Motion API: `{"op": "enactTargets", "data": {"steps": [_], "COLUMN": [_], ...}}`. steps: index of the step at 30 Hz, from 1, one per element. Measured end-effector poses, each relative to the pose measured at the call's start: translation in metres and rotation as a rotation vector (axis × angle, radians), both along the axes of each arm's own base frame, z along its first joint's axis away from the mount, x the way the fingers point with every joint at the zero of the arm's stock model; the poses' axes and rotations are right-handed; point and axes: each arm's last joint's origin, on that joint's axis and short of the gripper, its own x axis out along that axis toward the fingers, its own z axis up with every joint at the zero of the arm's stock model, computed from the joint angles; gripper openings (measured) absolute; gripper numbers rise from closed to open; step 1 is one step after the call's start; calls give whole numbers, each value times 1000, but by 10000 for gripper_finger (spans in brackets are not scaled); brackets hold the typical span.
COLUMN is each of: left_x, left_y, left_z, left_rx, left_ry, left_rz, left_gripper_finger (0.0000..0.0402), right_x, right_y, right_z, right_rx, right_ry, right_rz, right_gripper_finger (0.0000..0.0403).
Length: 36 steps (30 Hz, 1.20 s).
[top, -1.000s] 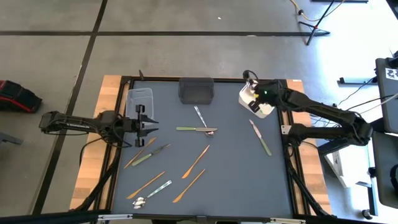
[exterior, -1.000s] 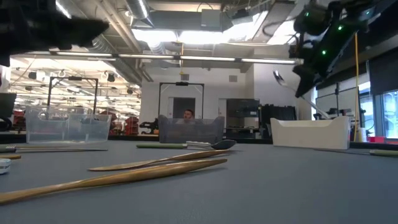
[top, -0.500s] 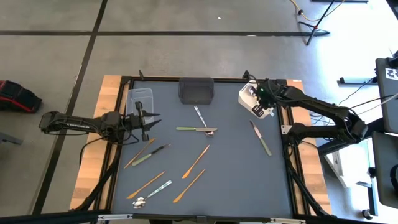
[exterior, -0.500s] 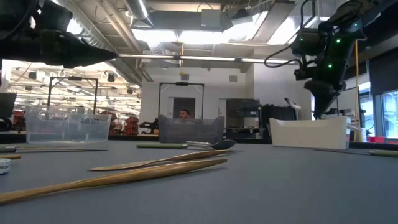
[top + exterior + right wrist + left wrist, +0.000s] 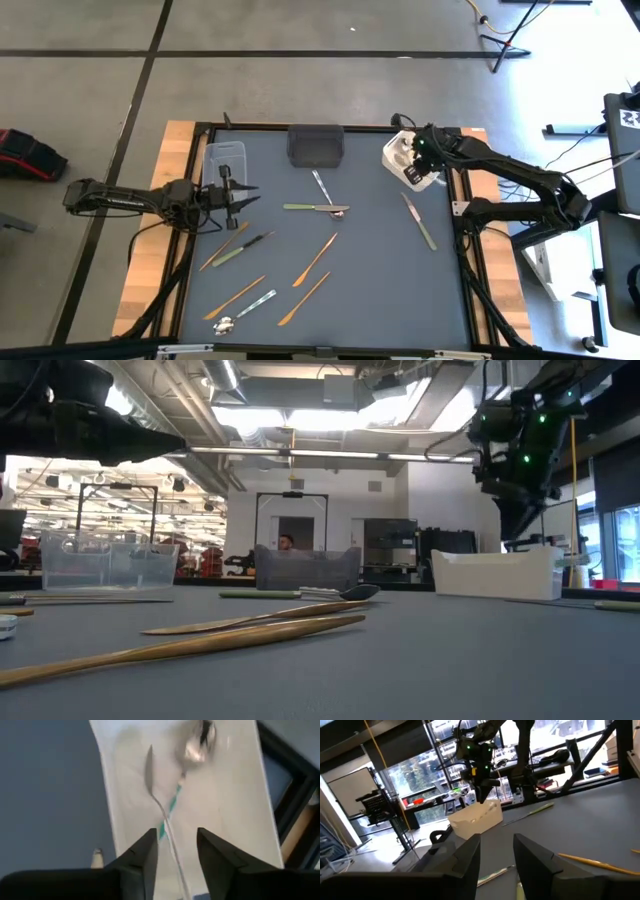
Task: Sort silverware by color (type)
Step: Put the top blue spoon into the white bin
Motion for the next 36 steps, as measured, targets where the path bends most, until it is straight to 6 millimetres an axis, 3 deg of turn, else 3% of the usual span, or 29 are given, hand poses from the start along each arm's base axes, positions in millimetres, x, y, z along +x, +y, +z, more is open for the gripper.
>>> {"op": "enactTargets", "data": {"steps": [8,13,18,22,27,36], "left_x": [-1,1,4,5,5,4], "left_y": [2,2,3,4,4,5], "left_z": [7,5,4,6,7,8], "left_rx": [-21,-76,-93,-118,-116,-194], "left_ry": [-76,-73,-68,-98,-103,-151], "left_rz": [78,76,93,127,121,178], "left_gripper_finger": [112,117,151,177,180,179], "right_x": [20,54,94,124,154,186], "right_y": [9,26,44,53,58,51], "right_z": [26,34,34,22,-4,-57], "right_rx": [-115,-205,-285,-308,-283,-165], "right_ry": [-186,-346,-493,-554,-600,-529], "right_rz": [109,268,420,483,489,398], "right_gripper_finger": [151,150,150,150,150,150]}}
